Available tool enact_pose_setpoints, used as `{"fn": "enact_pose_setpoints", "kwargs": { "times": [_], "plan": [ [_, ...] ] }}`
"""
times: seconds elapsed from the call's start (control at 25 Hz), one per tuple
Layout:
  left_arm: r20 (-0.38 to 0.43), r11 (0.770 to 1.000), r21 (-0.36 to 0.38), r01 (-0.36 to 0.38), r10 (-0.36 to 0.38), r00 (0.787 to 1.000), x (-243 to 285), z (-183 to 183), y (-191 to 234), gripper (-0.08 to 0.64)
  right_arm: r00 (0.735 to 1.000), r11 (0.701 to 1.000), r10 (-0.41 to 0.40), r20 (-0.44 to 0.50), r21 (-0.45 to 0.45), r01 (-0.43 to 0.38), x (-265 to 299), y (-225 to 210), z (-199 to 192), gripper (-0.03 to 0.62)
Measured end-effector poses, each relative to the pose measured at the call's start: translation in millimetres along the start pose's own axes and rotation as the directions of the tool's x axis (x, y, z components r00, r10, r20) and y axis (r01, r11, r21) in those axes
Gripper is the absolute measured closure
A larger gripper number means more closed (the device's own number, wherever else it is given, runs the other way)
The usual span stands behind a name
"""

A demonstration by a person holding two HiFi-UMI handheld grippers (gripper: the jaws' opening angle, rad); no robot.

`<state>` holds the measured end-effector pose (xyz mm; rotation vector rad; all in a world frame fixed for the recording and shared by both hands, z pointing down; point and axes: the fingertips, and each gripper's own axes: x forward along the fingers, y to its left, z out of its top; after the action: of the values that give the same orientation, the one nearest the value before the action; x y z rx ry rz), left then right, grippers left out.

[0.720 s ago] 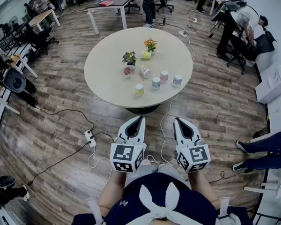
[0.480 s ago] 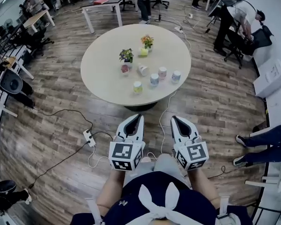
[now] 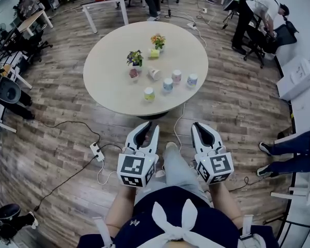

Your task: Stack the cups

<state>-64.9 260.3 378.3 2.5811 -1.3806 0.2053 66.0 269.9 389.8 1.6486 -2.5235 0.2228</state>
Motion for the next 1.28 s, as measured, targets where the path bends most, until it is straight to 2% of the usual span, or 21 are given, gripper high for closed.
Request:
{"fn": "enact_pose_setpoints", "kwargs": {
  "times": [0.08,0.16,0.24,0.4,0.72,0.92,1.12,1.28],
  "plan": [
    [-0.021,1.0,0.001,0.003,-0.002,1.0,8,-1,7,0.375,1.0,1.0,0.015,-0.007,0.011,-0.015,9,-4,1,0.473],
    [-0.043,1.0,-0.001,-0.004,0.004,0.999,16,-4,16,0.311,0.999,0.999,0.032,-0.012,0.022,-0.032,19,-8,0,0.444],
    [-0.059,1.0,0.002,-0.012,0.012,0.998,24,-6,26,0.284,0.999,0.999,0.042,-0.02,0.026,-0.041,30,-14,-2,0.408],
    [-0.073,0.999,-0.002,-0.049,0.048,0.996,44,-3,54,0.276,0.998,0.998,0.05,-0.03,0.029,-0.05,60,-27,1,0.363],
    [-0.105,0.995,0.01,-0.094,0.095,0.99,89,9,98,0.276,0.997,0.998,0.036,-0.067,0.044,-0.033,114,-69,2,0.357],
    [-0.132,0.993,-0.01,-0.122,0.119,0.984,119,10,127,0.276,0.997,0.999,0.022,-0.076,0.045,-0.018,146,-95,8,0.357],
    [-0.185,0.991,-0.021,-0.13,0.124,0.975,146,0,143,0.278,0.994,0.999,0.015,-0.107,0.049,-0.01,173,-119,6,0.357],
    [-0.25,0.989,-0.018,-0.147,0.138,0.958,163,-17,155,0.276,0.99,0.998,0.015,-0.139,0.063,-0.007,192,-137,-2,0.357]
  ]
}}
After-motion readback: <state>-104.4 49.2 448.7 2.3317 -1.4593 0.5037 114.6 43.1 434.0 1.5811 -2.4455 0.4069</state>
